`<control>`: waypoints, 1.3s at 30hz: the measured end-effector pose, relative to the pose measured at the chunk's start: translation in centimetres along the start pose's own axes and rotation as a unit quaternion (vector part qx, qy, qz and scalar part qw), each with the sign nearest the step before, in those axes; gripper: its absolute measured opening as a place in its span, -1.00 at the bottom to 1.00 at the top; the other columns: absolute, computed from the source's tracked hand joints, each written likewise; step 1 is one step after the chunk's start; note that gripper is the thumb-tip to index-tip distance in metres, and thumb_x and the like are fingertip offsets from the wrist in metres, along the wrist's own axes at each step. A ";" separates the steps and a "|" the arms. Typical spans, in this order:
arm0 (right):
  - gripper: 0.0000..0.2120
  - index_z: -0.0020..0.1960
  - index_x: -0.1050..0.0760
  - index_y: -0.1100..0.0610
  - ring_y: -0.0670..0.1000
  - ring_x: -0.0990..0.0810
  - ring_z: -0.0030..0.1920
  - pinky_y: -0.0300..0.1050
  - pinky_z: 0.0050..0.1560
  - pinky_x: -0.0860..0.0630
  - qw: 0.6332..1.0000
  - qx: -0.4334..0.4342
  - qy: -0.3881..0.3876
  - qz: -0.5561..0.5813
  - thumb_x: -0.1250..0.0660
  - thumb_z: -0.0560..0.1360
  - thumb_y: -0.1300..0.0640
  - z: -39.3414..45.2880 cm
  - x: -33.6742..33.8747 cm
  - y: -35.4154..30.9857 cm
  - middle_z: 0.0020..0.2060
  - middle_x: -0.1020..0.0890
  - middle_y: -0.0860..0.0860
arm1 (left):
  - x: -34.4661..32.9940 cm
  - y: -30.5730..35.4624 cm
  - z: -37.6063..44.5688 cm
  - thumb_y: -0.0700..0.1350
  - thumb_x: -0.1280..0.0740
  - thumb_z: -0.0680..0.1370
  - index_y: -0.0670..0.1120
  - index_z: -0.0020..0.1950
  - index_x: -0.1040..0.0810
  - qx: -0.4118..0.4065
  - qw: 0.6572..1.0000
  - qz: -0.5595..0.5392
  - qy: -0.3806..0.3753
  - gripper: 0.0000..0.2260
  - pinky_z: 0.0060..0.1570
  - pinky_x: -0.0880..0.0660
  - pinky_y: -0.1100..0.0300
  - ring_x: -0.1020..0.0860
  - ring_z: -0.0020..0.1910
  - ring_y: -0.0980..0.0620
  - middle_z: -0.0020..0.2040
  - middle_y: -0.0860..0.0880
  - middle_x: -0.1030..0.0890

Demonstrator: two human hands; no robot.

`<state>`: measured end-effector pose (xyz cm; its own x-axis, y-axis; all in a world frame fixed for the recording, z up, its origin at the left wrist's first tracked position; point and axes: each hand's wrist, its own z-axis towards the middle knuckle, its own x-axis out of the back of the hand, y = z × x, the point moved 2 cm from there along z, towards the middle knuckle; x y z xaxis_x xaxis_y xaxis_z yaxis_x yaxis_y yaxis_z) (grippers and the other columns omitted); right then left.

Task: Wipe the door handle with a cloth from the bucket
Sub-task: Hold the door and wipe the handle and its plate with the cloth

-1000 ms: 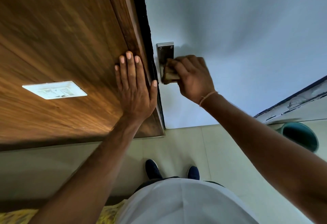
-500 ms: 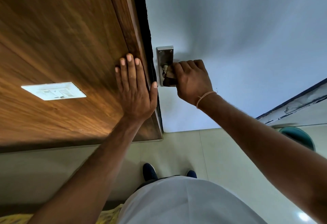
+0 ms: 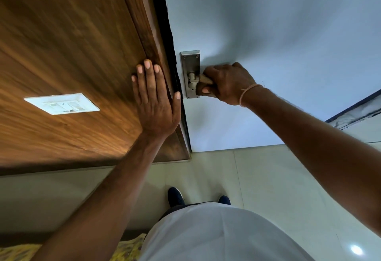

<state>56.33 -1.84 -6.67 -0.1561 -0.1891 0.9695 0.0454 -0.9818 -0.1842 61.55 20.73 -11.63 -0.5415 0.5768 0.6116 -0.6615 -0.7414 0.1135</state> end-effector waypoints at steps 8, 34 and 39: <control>-0.73 0.17 -0.52 0.13 0.28 -0.63 0.07 0.10 0.09 -0.44 0.997 -0.017 0.038 -0.062 -0.35 0.61 -0.05 -0.2 -0.8 -1.0 0.06 -0.68 0.16 | 0.6 -0.3 -0.1 0.02 -0.27 0.69 -0.30 0.70 -0.16 -0.006 1.000 0.004 -0.018 -0.32 0.69 -0.13 -0.27 -0.18 0.69 -0.34 0.67 -0.35 -0.26; -0.65 0.39 -0.43 0.48 0.34 -0.62 0.15 0.36 0.21 -0.60 0.453 -0.334 0.228 0.795 -0.29 0.66 0.33 -6.3 -6.5 -0.3 0.17 -0.60 0.36 | 0.5 -0.1 -0.1 0.06 -0.21 0.71 -0.35 0.67 -0.18 0.008 1.000 0.013 -0.023 -0.33 0.67 -0.17 -0.32 -0.19 0.67 -0.37 0.65 -0.40 -0.27; -0.69 0.31 -0.49 0.26 0.28 -0.62 0.21 0.15 0.30 -0.60 0.283 -0.369 0.211 0.860 -0.10 0.67 0.42 -3.4 -6.6 -3.5 0.36 -0.56 0.36 | 0.6 0.1 0.0 0.04 -0.22 0.70 -0.37 0.66 -0.19 0.007 1.000 0.005 -0.026 -0.34 0.66 -0.18 -0.33 -0.19 0.66 -0.39 0.64 -0.42 -0.28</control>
<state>53.84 2.84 -12.97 -0.6396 -0.2302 -0.7334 0.2175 0.8610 -0.4599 61.13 20.97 -11.20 -0.5200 0.5513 0.6524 -0.6489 -0.7517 0.1179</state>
